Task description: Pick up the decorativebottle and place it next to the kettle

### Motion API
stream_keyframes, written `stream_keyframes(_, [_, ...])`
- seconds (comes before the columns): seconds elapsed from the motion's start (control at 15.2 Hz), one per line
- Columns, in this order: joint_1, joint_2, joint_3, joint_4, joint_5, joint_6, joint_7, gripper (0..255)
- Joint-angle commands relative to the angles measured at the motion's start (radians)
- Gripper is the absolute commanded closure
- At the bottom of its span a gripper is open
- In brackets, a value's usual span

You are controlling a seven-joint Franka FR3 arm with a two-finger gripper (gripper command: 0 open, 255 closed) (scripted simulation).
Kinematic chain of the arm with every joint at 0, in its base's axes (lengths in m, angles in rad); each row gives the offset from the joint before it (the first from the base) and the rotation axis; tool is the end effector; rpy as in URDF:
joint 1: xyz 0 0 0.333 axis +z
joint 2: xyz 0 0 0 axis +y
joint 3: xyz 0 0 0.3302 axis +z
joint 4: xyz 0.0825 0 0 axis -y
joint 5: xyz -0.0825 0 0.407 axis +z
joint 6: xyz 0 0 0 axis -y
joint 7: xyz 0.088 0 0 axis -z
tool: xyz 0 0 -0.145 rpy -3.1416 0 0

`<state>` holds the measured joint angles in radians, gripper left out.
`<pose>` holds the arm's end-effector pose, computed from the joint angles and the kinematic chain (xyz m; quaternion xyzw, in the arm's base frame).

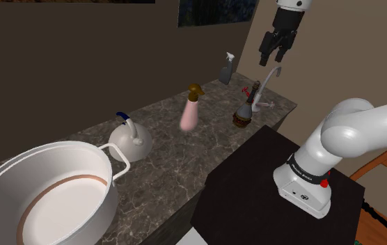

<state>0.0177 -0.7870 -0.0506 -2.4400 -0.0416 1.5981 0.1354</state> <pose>0.3165 -0.0185 0.5233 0.9968 -0.0750 -0.0275 0.0045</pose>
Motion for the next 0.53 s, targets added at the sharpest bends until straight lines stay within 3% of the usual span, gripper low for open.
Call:
stream_keyframes(0.0, [0.0,0.0,0.0,0.0,0.0,0.0,0.0,0])
stream_keyframes(0.46, [-0.023,0.084,-0.149,-0.079,-0.111,0.177,-0.221,0])
